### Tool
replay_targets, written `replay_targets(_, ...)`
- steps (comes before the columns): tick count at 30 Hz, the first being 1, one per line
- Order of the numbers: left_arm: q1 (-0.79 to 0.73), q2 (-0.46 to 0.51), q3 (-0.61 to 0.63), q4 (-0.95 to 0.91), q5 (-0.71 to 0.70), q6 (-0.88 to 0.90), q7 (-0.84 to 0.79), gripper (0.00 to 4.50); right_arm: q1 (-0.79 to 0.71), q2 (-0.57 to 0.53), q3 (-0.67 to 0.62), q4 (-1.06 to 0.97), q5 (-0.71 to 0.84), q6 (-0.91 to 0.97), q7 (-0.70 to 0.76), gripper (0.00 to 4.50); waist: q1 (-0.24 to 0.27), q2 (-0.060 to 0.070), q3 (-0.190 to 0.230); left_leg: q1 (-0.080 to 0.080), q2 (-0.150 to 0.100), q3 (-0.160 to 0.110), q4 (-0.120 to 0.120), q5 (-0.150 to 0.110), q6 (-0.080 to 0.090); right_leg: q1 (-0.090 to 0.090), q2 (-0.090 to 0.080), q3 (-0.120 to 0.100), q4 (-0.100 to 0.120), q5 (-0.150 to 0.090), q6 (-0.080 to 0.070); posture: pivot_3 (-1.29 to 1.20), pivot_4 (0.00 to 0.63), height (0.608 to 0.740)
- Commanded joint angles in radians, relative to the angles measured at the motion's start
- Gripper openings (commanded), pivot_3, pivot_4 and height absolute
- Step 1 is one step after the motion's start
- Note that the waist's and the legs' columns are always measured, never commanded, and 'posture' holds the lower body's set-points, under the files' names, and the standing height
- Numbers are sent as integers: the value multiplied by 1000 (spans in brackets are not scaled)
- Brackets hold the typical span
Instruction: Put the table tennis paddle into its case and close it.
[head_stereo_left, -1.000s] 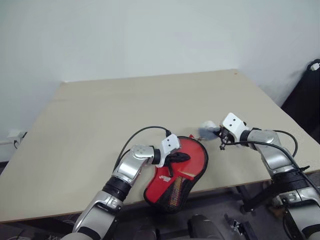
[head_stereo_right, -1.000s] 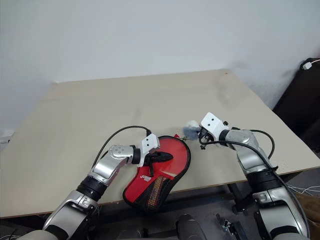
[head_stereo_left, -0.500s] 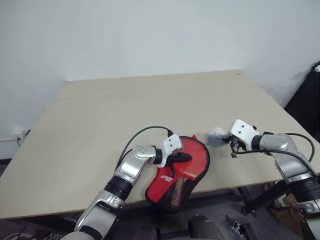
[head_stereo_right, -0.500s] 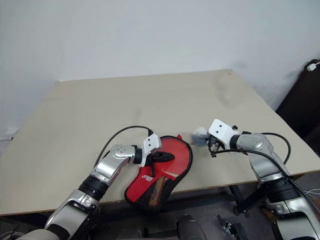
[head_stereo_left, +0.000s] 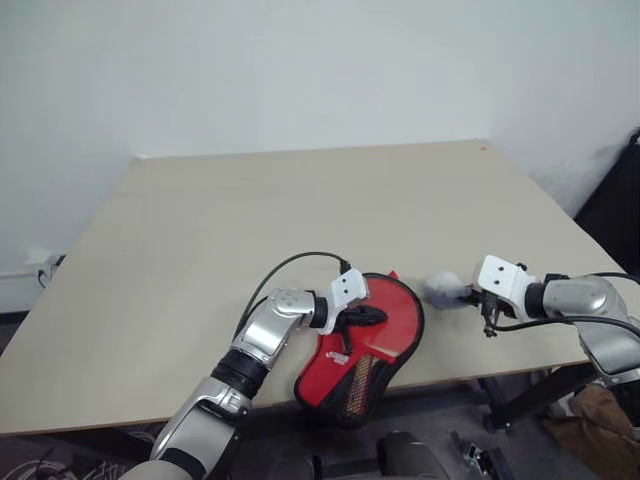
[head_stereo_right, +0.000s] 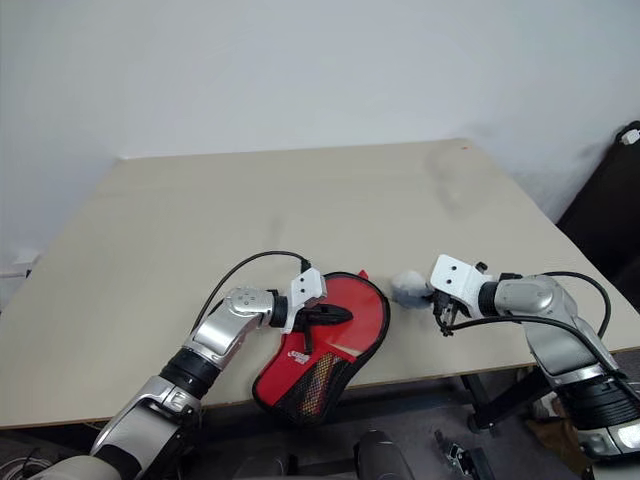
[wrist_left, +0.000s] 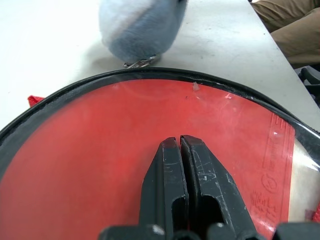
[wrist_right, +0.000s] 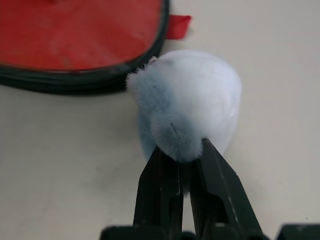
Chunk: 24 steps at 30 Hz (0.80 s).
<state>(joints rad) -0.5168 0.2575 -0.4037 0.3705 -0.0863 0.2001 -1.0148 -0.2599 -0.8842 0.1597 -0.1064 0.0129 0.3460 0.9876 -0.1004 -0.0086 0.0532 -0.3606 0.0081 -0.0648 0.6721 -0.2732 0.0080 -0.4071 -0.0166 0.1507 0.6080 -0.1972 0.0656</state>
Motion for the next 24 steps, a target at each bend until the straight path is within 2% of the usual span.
replay_targets(1,14,14,-21,46,41,17,-2,0,17,-47,-47,-42,19,-1,33,5,1,0,0,0,0,0,0,0,0,0,0,0,0,0,0,0,0,740)
replay_targets(24,1,1,-24,74,43,2,-2,0,210,-169,-63,-231,97,21,144,5,25,-2,0,0,0,1,0,0,0,0,0,0,0,0,0,0,0,740)
